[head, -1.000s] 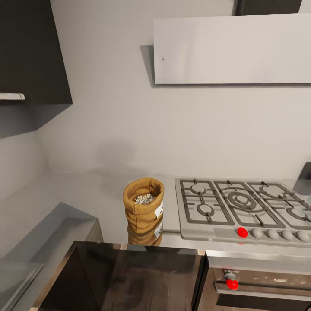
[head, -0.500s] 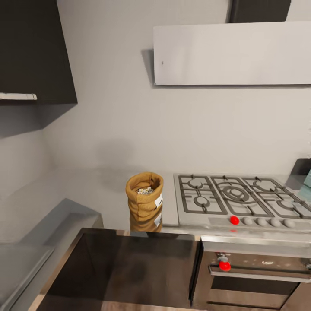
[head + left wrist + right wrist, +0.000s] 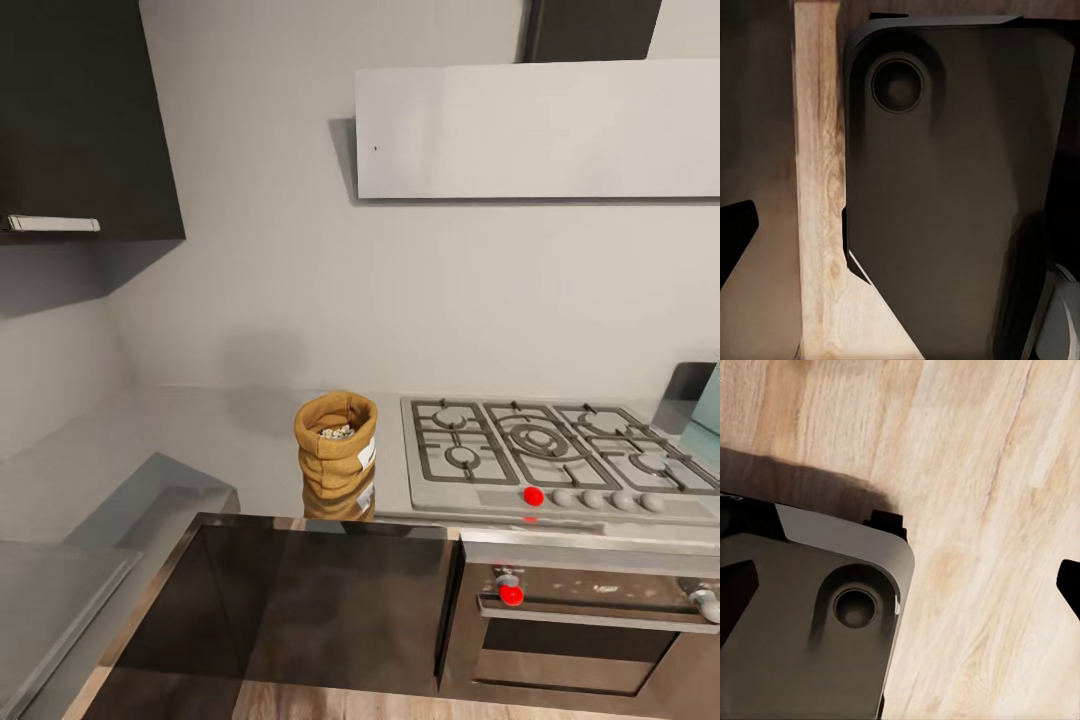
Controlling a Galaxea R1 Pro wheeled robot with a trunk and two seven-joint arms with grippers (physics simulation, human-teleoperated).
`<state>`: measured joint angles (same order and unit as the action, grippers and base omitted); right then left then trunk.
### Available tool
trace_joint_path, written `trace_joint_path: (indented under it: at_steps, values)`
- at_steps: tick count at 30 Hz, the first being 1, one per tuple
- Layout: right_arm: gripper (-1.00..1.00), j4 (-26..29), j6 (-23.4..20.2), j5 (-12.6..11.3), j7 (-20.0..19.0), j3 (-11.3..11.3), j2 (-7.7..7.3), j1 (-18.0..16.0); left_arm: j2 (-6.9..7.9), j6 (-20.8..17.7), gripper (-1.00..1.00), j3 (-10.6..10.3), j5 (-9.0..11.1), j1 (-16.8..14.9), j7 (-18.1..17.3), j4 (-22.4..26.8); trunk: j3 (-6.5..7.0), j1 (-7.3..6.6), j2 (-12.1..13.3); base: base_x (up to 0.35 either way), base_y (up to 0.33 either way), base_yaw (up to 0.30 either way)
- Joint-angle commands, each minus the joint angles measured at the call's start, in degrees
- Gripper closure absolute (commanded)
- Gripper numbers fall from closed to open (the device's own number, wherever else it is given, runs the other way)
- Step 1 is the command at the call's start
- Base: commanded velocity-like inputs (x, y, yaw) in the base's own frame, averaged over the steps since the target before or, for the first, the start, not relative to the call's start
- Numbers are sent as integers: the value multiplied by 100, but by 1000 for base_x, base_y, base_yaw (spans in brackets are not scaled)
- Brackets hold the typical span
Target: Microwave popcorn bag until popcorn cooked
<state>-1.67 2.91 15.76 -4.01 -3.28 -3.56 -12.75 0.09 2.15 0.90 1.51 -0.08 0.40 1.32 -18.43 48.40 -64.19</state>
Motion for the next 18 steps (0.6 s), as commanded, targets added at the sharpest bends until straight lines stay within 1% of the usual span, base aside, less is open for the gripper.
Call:
trace_joint_path:
  at_steps: [1,7,8,10,13,15,17,18]
  values:
    - [-100,-18,44,42,-7,-38,-4,-8,-4,14,-100,7,16,-1,4,1,-6,0,-4,0,0,0]
    - [-100,103,-15,103,-46,-30,8,-8,-17,14,-100,7,13,-1,4,0,-6,0,-4,0,0,0]
    - [-100,178,-21,106,-50,-31,24,-8,-17,12,-100,7,11,-1,4,0,-6,0,-4,0,0,0]
    - [-100,644,-176,114,-50,-32,60,-8,-18,13,-100,7,8,-1,4,0,-6,0,-4,0,0,0]
    - [-100,1867,-1193,102,-75,-32,141,-8,-18,8,-100,7,7,-1,4,0,-6,0,-4,0,0,0]
    - [-100,2991,-2070,86,-93,-27,231,-8,-18,8,-100,7,7,-1,4,0,-6,0,-4,0,0,0]
    - [-100,3662,-2556,74,-98,-2,304,-8,-18,6,-100,7,7,-1,4,0,-6,0,-4,0,0,0]
    - [-100,3904,-2734,74,-99,59,357,-8,-18,6,-100,7,7,-1,4,0,-6,0,-4,0,0,0]
